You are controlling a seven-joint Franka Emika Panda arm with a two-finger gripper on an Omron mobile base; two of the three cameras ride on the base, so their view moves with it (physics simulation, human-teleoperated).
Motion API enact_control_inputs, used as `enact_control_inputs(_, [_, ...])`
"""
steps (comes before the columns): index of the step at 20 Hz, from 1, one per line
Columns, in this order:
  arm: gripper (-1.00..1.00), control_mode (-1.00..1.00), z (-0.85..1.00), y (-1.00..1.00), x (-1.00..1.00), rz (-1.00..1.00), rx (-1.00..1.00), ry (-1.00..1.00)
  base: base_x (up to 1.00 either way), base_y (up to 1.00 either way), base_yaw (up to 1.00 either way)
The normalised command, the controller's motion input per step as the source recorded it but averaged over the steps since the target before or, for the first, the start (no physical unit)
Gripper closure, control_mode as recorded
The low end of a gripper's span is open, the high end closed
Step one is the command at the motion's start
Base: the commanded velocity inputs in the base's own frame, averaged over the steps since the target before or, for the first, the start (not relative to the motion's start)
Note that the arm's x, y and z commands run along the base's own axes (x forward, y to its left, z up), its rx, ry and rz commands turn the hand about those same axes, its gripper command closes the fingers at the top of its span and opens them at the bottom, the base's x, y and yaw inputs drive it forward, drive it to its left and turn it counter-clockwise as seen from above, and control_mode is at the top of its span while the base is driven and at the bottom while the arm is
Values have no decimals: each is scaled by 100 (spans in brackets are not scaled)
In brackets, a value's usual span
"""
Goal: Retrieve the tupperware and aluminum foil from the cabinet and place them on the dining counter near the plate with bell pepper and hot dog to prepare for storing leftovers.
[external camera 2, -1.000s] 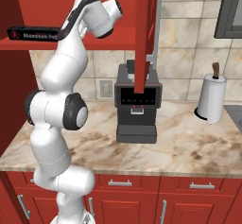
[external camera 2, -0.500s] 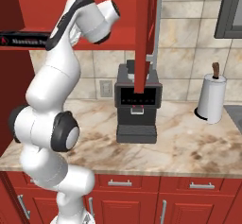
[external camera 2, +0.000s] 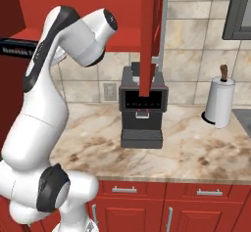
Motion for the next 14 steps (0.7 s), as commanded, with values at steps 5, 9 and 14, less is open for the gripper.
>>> enact_control_inputs(5, [100,-100,0,-44,-100,1,-1,1,0,0,0])
enact_control_inputs(9, [100,-100,-8,-51,-100,9,-16,19,0,0,0])
enact_control_inputs(14, [100,-100,-45,-42,-94,4,-30,42,0,0,0])
